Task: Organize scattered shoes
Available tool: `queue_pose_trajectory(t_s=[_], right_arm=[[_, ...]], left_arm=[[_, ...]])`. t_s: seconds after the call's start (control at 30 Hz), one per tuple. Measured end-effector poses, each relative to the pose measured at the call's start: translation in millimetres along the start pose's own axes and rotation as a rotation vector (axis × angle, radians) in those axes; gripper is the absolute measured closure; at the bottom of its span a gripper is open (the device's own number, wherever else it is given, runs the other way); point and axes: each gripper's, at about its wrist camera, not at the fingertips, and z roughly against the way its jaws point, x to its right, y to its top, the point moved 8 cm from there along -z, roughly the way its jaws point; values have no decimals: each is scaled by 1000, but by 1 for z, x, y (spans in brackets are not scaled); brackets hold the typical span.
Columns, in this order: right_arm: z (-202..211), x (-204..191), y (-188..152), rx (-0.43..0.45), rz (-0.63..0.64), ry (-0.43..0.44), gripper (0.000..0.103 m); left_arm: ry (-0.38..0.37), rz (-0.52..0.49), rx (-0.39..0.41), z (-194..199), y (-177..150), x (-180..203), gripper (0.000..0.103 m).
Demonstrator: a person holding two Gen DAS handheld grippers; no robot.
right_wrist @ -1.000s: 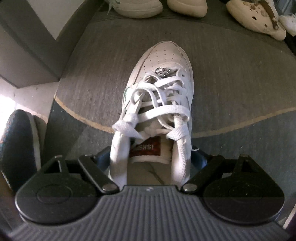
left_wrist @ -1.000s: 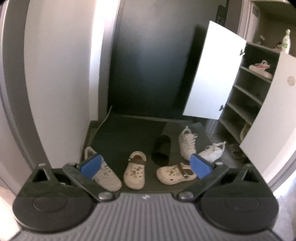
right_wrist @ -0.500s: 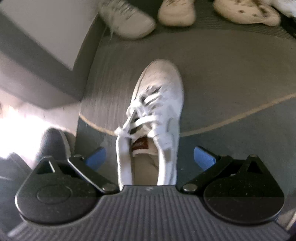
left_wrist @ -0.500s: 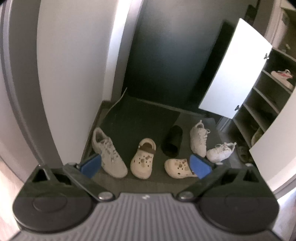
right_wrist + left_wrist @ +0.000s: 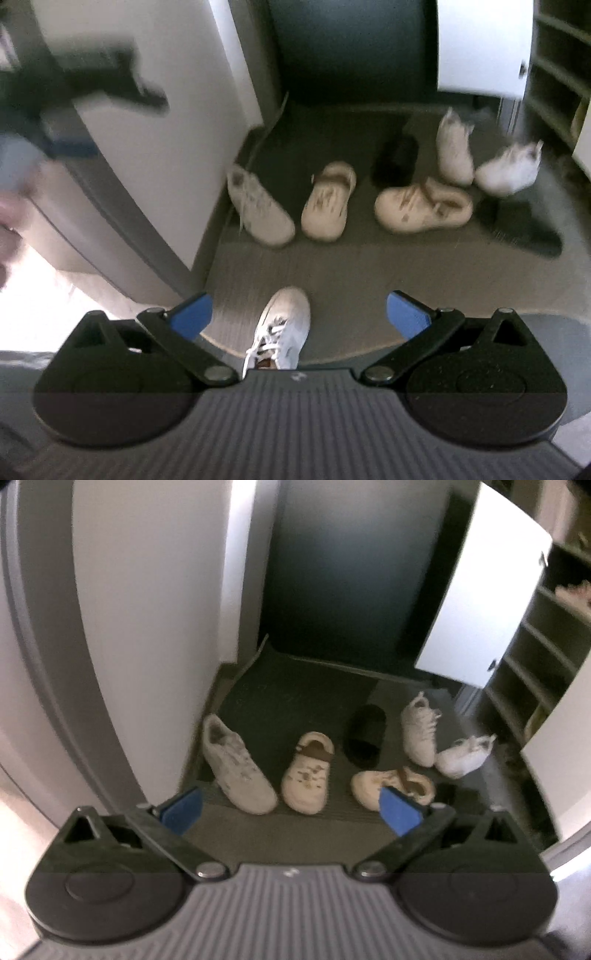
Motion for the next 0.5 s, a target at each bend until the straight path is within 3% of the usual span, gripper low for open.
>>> queue_pose_trajectory(t_s=[0.1, 0.3, 0.5], right_arm=[[16, 12, 13, 32, 23, 2, 0], [29, 18, 44, 128, -70, 82, 0], [41, 19, 73, 243, -139, 153, 0]], left_arm=[[17, -60, 6, -1, -2, -2, 0], [20, -35, -168, -14, -18, -14, 0], [7, -10, -204, -41, 13, -15, 0]])
